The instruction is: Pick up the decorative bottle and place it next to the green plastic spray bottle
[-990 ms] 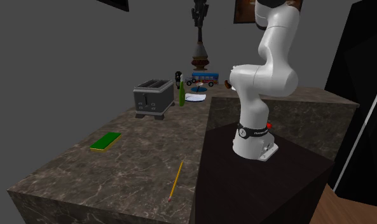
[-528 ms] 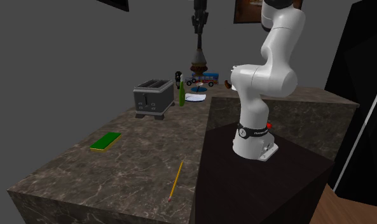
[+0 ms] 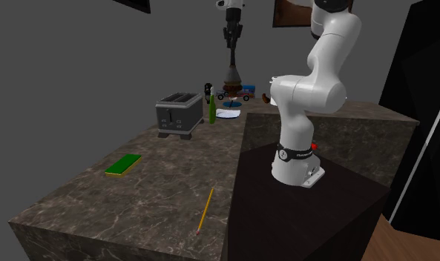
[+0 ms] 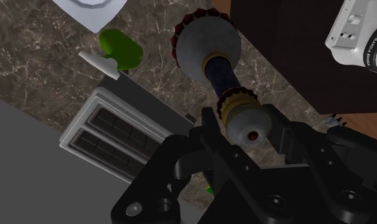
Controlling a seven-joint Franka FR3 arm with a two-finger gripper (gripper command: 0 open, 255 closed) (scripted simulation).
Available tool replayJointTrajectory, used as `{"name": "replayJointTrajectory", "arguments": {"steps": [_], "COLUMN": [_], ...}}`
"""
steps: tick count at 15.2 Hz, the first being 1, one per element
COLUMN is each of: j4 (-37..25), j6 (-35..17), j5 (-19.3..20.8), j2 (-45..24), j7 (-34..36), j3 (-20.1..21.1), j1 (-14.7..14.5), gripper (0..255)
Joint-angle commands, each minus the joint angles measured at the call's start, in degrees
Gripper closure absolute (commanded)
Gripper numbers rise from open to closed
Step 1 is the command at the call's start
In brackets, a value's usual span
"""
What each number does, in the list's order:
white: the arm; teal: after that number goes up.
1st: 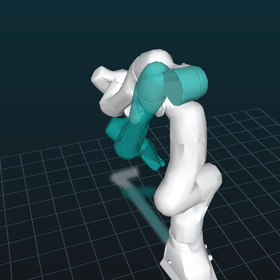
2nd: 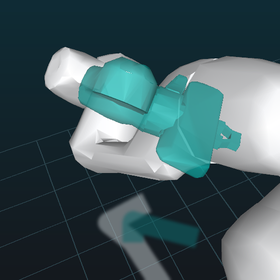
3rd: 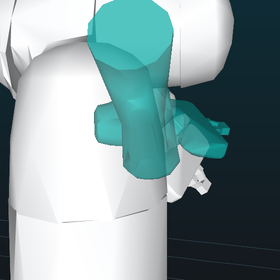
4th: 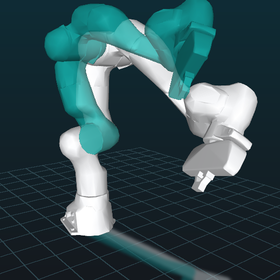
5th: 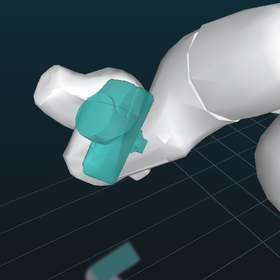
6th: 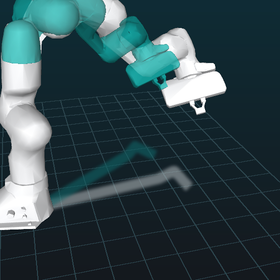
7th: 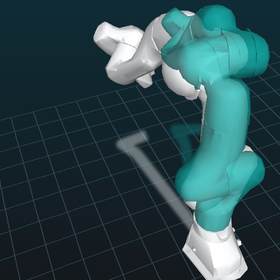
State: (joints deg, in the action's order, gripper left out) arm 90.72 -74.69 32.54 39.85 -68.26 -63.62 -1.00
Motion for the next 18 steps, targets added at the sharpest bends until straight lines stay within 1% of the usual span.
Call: {"name": "replayJointTrajectory", "arguments": {"steps": [1,9,18], "j4": [2.22,10.09,17.67], "j6": [-1.28,-6.33,-11.82], "j5": [0.41,2.27,4.58], "j2": [0.89,3.92,6.61], "j7": [0.48,1.97,3.3], "j3": [0.45,0.45,-0.94], "j1": [0.94,3.44,5.28], "gripper": [255,255,255]}}
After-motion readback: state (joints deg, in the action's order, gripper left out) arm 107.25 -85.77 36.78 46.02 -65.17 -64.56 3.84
